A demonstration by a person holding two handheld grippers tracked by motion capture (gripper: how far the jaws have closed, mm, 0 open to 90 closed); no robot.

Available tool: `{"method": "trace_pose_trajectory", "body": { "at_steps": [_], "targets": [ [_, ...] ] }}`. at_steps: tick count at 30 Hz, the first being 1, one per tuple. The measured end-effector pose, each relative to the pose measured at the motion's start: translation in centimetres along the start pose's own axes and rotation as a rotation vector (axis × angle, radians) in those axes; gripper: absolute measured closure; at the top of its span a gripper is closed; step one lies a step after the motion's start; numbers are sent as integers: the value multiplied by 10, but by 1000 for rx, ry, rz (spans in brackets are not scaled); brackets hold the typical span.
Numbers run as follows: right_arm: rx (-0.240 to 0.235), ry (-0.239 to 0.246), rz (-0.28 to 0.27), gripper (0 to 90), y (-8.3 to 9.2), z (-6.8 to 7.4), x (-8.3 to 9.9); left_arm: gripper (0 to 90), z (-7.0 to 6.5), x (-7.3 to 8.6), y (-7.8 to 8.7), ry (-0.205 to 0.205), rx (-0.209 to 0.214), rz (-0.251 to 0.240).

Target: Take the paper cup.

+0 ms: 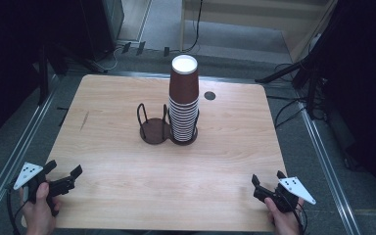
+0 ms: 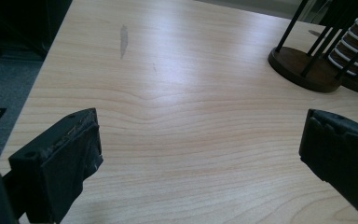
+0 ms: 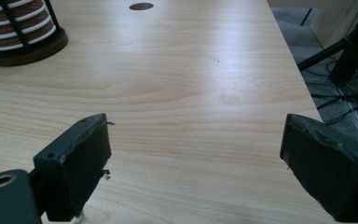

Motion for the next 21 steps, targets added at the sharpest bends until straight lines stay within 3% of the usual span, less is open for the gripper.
{"method": "trace_pose_trajectory", "body": {
  "at_steps": [5,7,11,12,17,21],
  "targets": [
    [-9,-20,-16,93,-2,4,-7,0,-4,1,-3,-35,-14,13],
    [-20,-41,-25,140,-3,6,-12,0,-5,1,-3,-46,-25,11],
    [-43,-47,-55,136,-1,13,-23,0,-6,2,-4,-51,-29,17],
    [-68,-42,-72,126,-1,20,-32,0,-6,2,-4,-52,-30,17],
    [-101,7,-95,125,0,37,-44,0,-7,2,-5,-57,-22,24],
    [-112,15,-102,125,-2,46,-50,0,-7,2,-5,-60,-25,26]
  ]
}}
Point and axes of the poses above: each handheld gripper's, and its own axes: y roughly backward along the jaws, x roughly out of its underside, z roughly to its left, the point moved 1 cm from there along -y, roughly forward along the jaws, and after that the axes turned 1 degree about -x, right-handed, at the moved point
